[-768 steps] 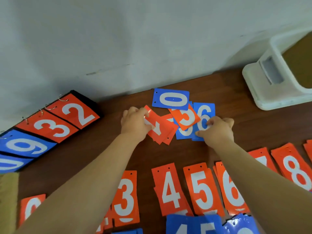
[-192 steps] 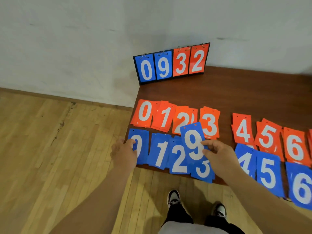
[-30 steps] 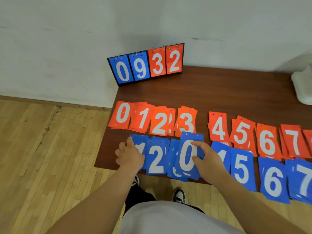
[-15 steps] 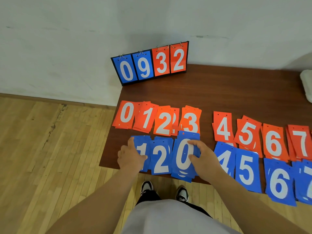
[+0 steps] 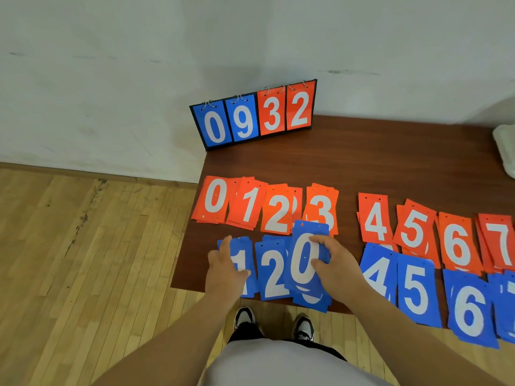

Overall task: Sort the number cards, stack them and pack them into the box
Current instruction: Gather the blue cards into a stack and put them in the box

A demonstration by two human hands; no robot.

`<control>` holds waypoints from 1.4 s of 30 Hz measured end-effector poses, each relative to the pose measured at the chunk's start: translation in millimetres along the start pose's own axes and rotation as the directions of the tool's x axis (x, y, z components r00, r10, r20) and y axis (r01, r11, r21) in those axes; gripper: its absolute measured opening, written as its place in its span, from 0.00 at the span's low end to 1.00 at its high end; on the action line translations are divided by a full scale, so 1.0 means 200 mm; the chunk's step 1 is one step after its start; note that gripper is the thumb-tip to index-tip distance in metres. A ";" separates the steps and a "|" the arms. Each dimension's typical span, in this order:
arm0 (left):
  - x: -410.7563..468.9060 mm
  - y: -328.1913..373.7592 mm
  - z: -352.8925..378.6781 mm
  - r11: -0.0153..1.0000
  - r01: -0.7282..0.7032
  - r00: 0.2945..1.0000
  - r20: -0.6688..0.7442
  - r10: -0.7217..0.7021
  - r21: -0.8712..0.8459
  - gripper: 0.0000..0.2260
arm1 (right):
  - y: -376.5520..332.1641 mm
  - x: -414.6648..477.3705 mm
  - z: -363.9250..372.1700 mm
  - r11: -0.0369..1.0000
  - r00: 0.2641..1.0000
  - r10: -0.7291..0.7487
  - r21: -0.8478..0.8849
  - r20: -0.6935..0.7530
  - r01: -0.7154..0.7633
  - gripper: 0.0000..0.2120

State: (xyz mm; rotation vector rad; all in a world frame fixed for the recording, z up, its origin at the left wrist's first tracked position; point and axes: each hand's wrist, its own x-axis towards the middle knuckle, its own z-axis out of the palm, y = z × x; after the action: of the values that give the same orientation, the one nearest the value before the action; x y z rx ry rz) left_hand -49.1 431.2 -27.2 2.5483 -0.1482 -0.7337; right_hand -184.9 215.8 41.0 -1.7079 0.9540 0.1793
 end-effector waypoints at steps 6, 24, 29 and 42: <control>0.02 -0.09 -0.04 0.960 0.044 0.997 0.079 -0.023 -0.276 0.36 | -0.04 0.03 0.02 1.000 1.000 0.004 -0.018 -0.007 -0.004 0.20; -0.21 0.11 -0.48 0.762 -0.114 0.991 -0.021 0.131 -0.637 0.19 | -0.49 -0.11 0.21 0.965 0.991 -0.120 0.241 0.056 0.103 0.17; -0.36 0.23 -0.47 0.656 -0.255 0.946 -0.042 0.322 -0.710 0.15 | -0.41 -0.20 0.25 0.989 0.989 -0.142 0.038 0.037 0.141 0.17; -0.21 0.21 -0.06 0.973 -0.107 0.968 0.202 0.149 -0.206 0.29 | 0.00 -0.29 -0.08 0.999 0.952 0.035 0.033 -0.304 -0.026 0.16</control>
State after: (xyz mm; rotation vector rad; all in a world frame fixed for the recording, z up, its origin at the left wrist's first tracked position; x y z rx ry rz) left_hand -78.6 409.2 21.2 2.2475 -0.2964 -0.9260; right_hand -229.4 231.1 78.6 -1.7255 1.2040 -0.0819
